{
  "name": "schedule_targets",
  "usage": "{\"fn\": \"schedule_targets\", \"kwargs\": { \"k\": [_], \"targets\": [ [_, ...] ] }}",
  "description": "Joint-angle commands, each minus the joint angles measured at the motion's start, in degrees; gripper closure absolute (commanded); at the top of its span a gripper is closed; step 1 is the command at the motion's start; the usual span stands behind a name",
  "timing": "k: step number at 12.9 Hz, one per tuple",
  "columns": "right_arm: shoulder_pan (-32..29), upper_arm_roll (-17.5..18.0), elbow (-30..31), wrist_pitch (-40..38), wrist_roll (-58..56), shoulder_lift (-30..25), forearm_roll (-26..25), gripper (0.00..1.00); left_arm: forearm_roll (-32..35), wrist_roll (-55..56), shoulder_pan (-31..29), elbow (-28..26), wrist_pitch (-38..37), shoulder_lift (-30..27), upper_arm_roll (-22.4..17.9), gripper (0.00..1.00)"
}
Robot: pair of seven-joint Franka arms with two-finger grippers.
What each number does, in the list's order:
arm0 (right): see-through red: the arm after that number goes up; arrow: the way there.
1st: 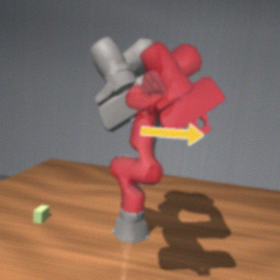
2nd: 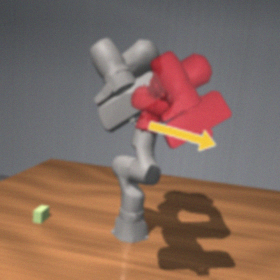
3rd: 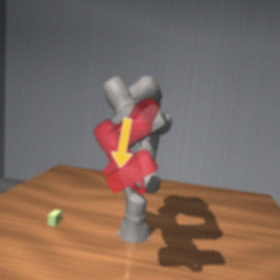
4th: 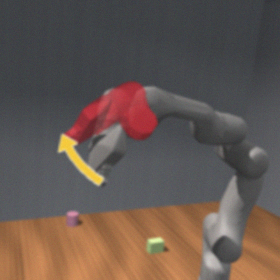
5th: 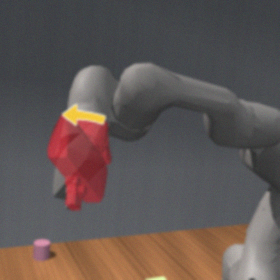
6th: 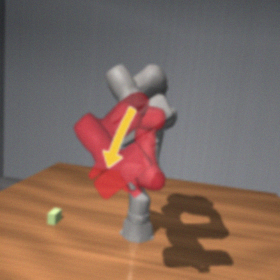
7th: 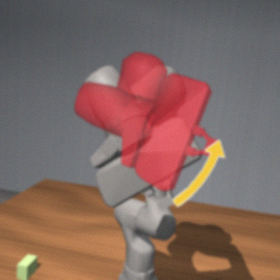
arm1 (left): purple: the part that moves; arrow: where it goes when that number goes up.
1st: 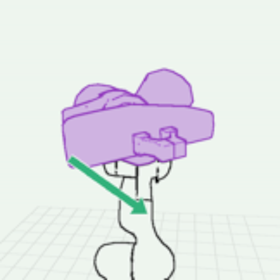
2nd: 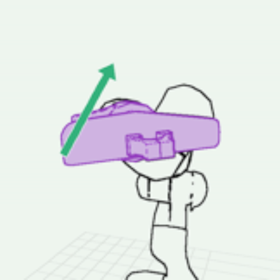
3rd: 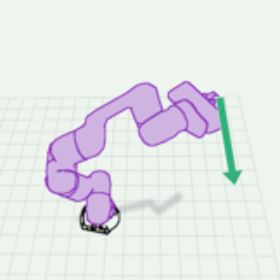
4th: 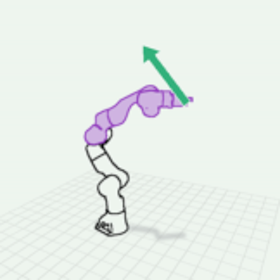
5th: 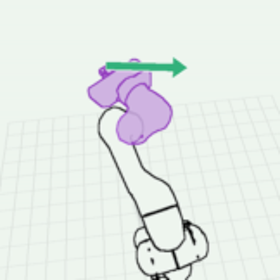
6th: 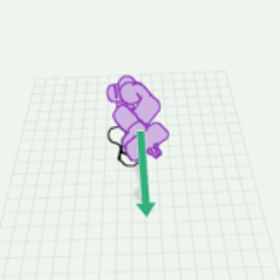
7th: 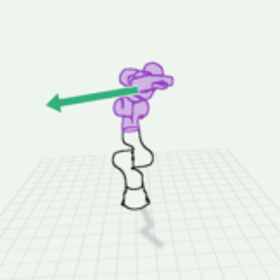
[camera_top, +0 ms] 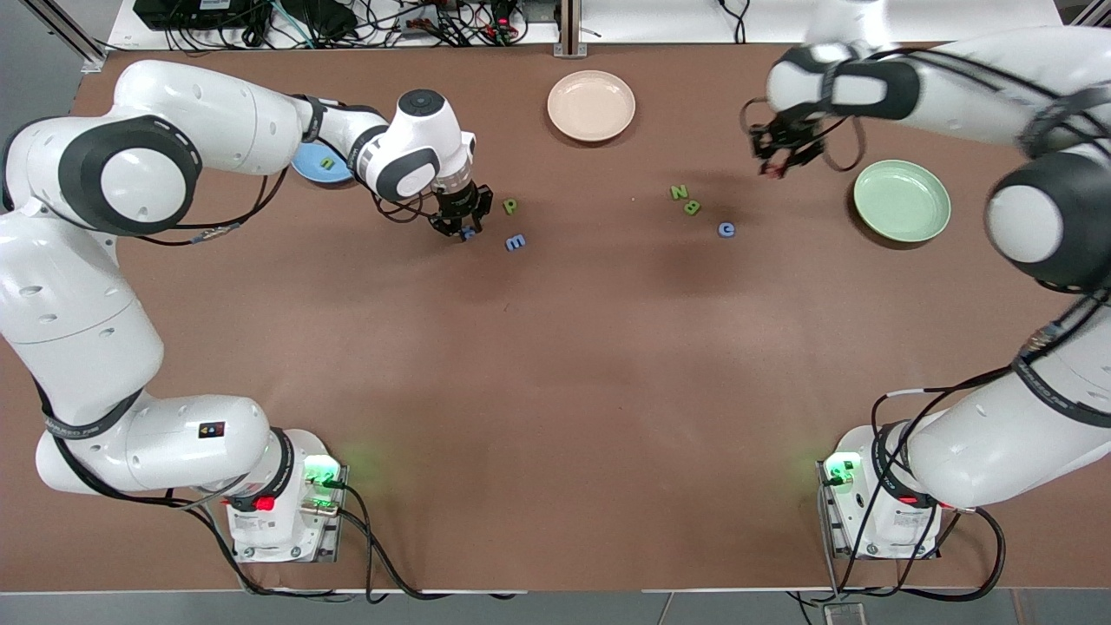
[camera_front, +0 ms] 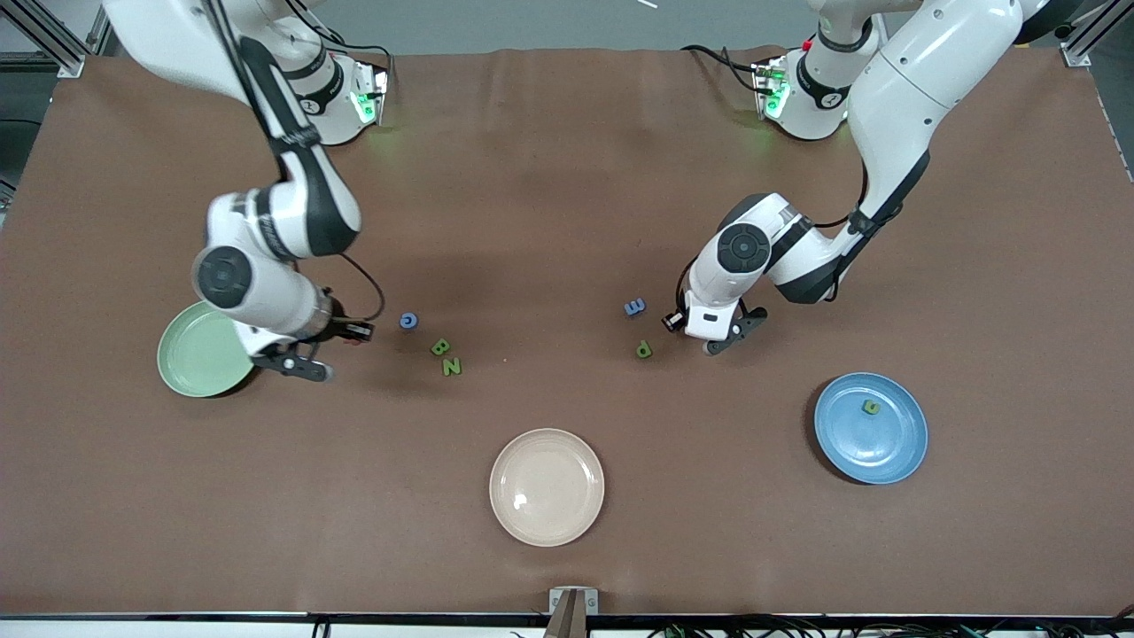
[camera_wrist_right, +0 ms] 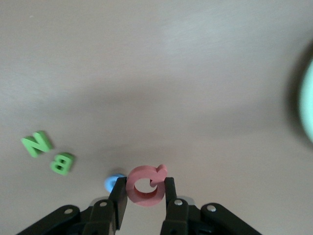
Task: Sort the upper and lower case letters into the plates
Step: 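Place the Q on the green plate while the left gripper places the x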
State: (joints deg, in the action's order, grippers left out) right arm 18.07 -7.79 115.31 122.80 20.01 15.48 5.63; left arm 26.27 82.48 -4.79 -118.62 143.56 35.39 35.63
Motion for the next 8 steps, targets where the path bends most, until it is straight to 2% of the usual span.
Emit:
{"fn": "schedule_targets", "kwargs": {
  "k": [1, 4, 6, 8],
  "targets": [
    [-7.59, 0.40, 5.26, -0.28, -12.22, -4.58, -2.12, 0.88, 1.24, 1.10, -1.79, -0.30, 0.14, -2.43, -0.47, 1.00],
    [-17.60, 0.40, 5.45, 0.25, -27.25, -4.32, -5.18, 0.88, 1.33, -2.13, -6.35, 3.73, -2.21, -4.97, -0.48, 1.00],
    [-22.44, 0.40, 5.36, 2.35, -34.12, -4.15, -6.42, 0.89, 1.33, -10.27, -10.21, 9.43, -10.19, -4.89, -0.74, 1.00],
    [-26.49, 0.49, 5.54, 5.42, -40.36, -2.66, -6.42, 0.89, 1.24, -19.68, -16.18, 13.84, -12.60, -3.76, -0.74, 1.00]
  ]
}}
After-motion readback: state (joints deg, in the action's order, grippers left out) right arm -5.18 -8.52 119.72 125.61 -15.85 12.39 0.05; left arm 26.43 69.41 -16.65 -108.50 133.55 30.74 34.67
